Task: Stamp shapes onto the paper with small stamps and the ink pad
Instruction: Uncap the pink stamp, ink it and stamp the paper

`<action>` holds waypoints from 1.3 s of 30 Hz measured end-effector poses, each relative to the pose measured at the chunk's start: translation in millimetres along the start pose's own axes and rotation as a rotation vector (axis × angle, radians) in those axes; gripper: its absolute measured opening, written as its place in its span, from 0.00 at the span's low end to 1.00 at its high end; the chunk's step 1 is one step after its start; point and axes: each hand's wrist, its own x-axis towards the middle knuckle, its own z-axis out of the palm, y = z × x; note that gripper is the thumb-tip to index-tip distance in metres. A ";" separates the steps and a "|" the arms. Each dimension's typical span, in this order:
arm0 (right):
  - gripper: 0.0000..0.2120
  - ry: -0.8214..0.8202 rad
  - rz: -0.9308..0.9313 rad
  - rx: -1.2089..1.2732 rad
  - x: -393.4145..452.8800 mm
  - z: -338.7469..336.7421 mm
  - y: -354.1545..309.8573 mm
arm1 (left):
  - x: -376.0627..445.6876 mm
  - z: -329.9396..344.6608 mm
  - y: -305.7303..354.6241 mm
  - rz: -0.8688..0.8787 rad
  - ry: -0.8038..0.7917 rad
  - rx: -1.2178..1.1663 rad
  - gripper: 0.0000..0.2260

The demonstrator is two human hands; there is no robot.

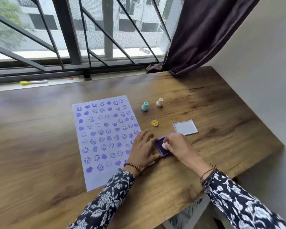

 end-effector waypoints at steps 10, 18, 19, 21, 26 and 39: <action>0.12 0.114 0.194 0.372 -23.6 -3.3 -40.2 | -51.7 -81.5 -40.7 -0.059 0.018 -0.029 0.35; 0.04 0.267 -0.021 0.378 -74.3 51.4 -95.4 | -126.1 -109.0 -93.2 -0.250 -0.090 0.180 0.55; 0.05 0.252 -0.026 0.330 -75.4 55.0 -95.8 | -129.5 -108.4 -93.3 -0.266 -0.101 0.194 0.55; 0.06 0.254 -0.045 0.253 -75.6 56.8 -96.5 | -132.6 -107.0 -93.5 -0.279 -0.118 0.202 0.55; 0.06 0.246 -0.143 0.127 -67.6 51.3 -98.9 | -131.3 -106.6 -94.8 -0.285 -0.113 0.221 0.55; 0.10 -0.087 -0.262 -0.106 -28.8 33.1 -94.9 | -135.2 -100.2 -98.8 -0.280 -0.032 0.207 0.43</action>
